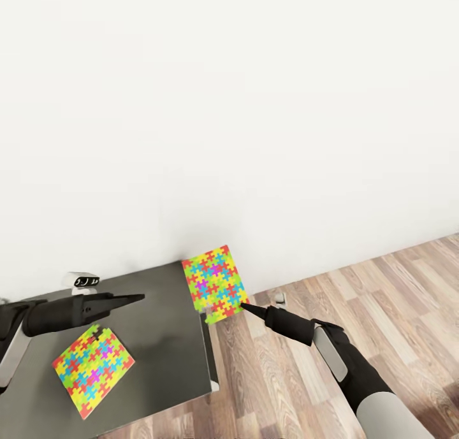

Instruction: Put all the toys in the child's room - the three board games (two on the bed and one on the table), the two jigsaw puzzles on the table, and the tennis ball on the table - inside the toy box on the table in the child's room.

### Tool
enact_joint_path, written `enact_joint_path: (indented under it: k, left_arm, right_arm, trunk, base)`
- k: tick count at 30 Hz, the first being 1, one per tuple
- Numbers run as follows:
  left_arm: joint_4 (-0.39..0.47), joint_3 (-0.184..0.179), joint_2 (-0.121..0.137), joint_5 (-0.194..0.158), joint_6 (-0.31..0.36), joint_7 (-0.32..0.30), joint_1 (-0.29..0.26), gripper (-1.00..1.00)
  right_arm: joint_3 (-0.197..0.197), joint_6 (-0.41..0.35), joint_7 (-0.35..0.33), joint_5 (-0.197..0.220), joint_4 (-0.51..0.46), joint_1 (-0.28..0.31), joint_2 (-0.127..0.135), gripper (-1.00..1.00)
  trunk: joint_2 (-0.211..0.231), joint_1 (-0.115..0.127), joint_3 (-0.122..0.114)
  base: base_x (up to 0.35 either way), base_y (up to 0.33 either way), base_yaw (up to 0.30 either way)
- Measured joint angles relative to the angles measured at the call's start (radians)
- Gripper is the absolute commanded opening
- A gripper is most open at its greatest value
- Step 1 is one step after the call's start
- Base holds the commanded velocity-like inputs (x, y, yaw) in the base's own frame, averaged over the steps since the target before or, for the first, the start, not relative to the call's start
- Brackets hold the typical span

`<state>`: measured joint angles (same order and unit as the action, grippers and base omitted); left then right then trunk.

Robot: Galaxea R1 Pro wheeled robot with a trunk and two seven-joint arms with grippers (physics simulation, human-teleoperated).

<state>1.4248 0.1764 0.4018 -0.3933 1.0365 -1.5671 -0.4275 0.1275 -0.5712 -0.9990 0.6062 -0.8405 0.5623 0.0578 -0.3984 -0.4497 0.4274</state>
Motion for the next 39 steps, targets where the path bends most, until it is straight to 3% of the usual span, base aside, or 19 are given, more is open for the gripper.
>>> enact_joint_path:
  k: [39]
  left_arm:
    - [-0.003, 0.0, 0.012, 0.0, -0.001, 0.0, 0.0, 1.0]
  right_arm:
    - [0.002, 0.004, 0.0, -0.005, 0.0, 0.0, -0.011, -1.0]
  trunk:
    - [0.0, 0.0, -0.065]
  base:
    - [-0.004, 0.001, 0.0]
